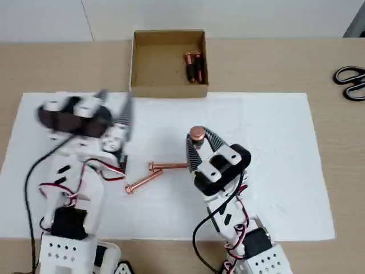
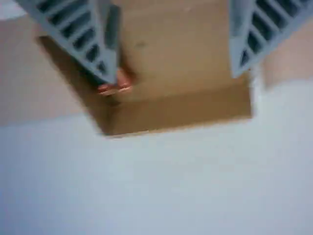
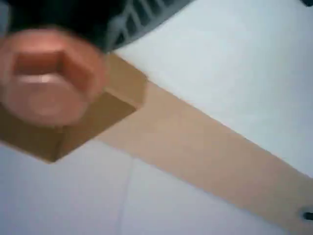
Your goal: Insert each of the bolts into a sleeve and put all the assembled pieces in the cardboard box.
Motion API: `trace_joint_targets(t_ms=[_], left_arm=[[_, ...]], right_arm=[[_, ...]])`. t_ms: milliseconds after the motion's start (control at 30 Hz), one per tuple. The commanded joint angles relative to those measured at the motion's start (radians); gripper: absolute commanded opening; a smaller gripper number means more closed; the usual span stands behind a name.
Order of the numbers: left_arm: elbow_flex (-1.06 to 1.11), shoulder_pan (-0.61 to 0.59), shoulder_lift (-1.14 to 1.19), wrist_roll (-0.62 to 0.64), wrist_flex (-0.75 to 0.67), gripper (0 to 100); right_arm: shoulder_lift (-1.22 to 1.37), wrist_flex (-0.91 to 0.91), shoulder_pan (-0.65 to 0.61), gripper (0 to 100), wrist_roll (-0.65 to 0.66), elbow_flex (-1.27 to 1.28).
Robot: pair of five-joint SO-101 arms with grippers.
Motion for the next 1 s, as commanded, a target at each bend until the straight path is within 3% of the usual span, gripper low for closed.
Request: trace_joint_targets(t_ms=[0, 200, 333, 533, 633, 767, 967], left_arm=[[0.062, -0.075, -0.081, 0.064, 0.005, 1], [0.2, -0.046, -0.253, 0.063, 0.005, 0], [0.305, -0.046, -0.353, 0.063, 0.011, 0], [0.325, -0.046, -0.477, 0.066, 0.144, 0], [0.325, -0.051, -0.525, 0.083, 0.166, 1], [0.323, -0.052, -0.571, 0.198, 0.167, 1], [0.323, -0.048, -0.568, 0.222, 0.167, 1]], right_arm=[[-0.001, -0.019, 0.056, 0.3, 0.003, -0.057], [0.188, 0.067, 0.067, 0.2, 0.003, -0.299], [0.478, 0.054, 0.107, 0.2, 0.0, -0.497], [1.004, 0.053, 0.133, 0.2, -0.02, -0.842], [1.175, 0.053, 0.127, 0.3, -0.157, -0.994], [1.277, 0.061, 0.125, 0.3, -0.344, -1.085], [1.497, 0.054, 0.09, 0.3, -0.115, -1.231]])
